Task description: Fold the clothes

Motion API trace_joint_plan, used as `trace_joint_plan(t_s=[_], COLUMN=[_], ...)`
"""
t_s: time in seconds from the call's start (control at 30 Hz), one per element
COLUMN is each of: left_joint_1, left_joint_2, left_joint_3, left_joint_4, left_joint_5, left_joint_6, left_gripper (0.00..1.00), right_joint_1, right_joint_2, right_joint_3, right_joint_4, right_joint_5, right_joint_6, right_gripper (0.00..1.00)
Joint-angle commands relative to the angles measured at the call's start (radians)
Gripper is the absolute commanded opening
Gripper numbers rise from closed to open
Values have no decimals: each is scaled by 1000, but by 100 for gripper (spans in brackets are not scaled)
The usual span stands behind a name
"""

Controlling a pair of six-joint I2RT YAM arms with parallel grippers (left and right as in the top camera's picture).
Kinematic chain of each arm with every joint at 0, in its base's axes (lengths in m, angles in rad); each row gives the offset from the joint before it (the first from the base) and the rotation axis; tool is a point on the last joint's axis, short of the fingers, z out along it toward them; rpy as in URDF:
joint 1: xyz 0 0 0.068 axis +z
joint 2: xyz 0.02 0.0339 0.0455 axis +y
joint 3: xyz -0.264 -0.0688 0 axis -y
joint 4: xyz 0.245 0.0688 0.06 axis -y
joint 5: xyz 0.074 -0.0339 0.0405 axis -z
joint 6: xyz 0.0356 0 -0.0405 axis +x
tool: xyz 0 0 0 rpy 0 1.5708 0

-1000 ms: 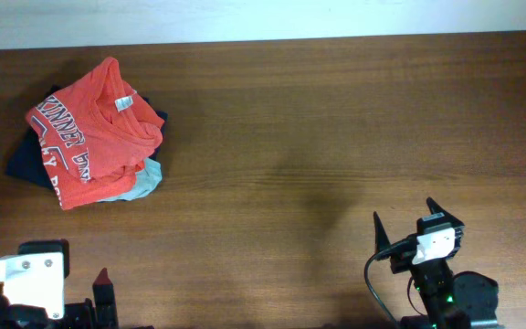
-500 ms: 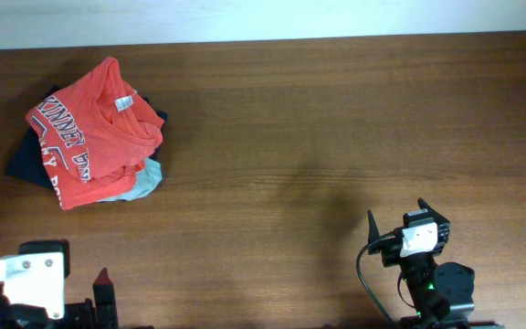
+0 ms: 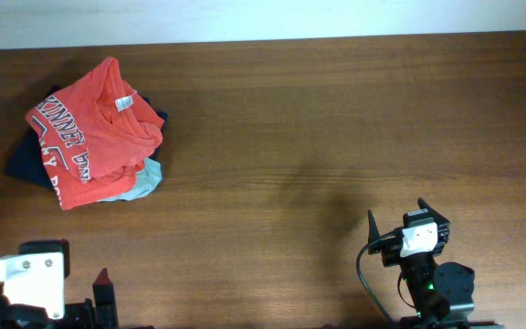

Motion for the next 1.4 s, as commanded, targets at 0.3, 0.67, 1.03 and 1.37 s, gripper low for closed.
trace_joint_plan(t_s=[0.3, 0.67, 1.03, 1.37], left_joint_1=[-6, -8, -8, -6], left_joint_2=[-3, -82, -391, -618], left_joint_3=[-121, -593, -1202, -1426], left_joint_4=[276, 713, 1260, 1292], left_joint_5=[168, 163, 161, 160], left_joint_6=[-46, -46, -46, -35], left_gripper=[99, 99, 99, 99], right_joint_1=[6, 6, 6, 6], right_joint_2=[-6, -6, -6, -6], right_joint_3=[-10, -10, -10, -10], right_joint_4=[4, 4, 4, 4], right_joint_5=[5, 5, 5, 5], right_joint_6=[0, 0, 1, 1], right_gripper=[98, 98, 98, 98])
